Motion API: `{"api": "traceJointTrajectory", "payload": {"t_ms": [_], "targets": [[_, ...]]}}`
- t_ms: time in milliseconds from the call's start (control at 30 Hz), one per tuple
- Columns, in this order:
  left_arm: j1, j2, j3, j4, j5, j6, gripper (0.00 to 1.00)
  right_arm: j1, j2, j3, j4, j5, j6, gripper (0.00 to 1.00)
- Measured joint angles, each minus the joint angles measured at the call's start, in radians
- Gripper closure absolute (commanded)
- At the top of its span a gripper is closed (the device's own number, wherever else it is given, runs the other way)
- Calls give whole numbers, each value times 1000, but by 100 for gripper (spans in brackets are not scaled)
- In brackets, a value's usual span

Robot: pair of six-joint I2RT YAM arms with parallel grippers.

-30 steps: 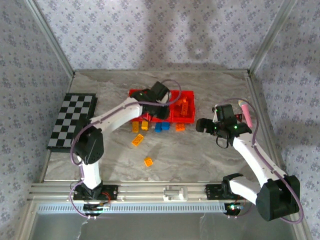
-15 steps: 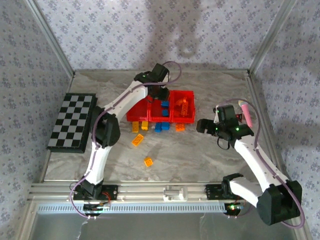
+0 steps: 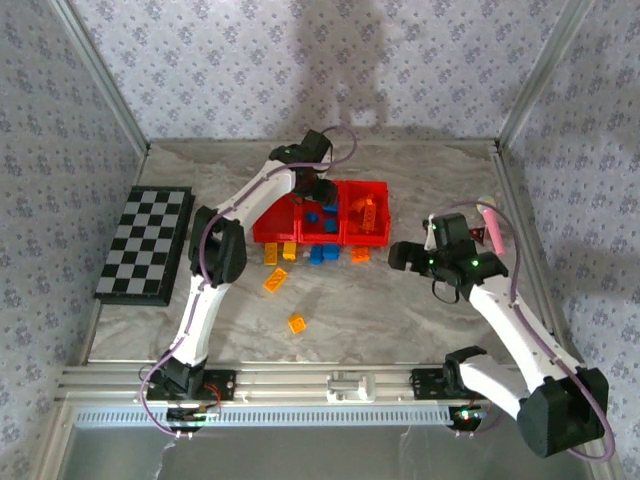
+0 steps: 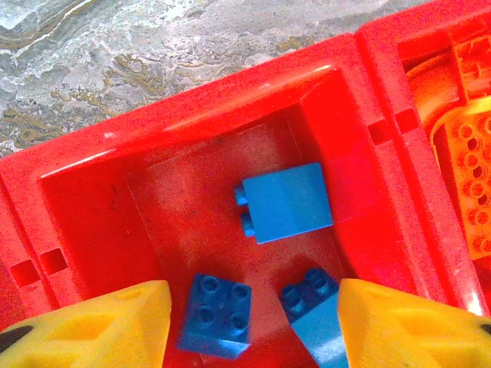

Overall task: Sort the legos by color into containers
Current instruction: Place the lego in the container, then touch the container at the center of the table.

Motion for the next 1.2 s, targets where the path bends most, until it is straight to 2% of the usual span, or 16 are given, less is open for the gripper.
{"api": "traceJointTrajectory", "payload": {"t_ms": [133,300,633,733,767,800,1200], "targets": [[0,-3,-5,17,10,2,34,53,37,-4,14,1,26,7],[0,-90,-132,84,28,2,31,98,91,-4,45,6,45,7],[0,-516,-563,316,79,3,24,119,258,27,97,9,31,6],[0,-627,-678,388,90,2,16,119,330,60,116,8,10,6],[0,-657,-716,409,98,-1,6,119,357,71,124,8,2,6],[0,-682,-750,427,102,0,0,118,381,81,134,6,-3,6],[12,-910,-1087,560,127,-82,0,113,670,254,197,-40,-56,6]]}}
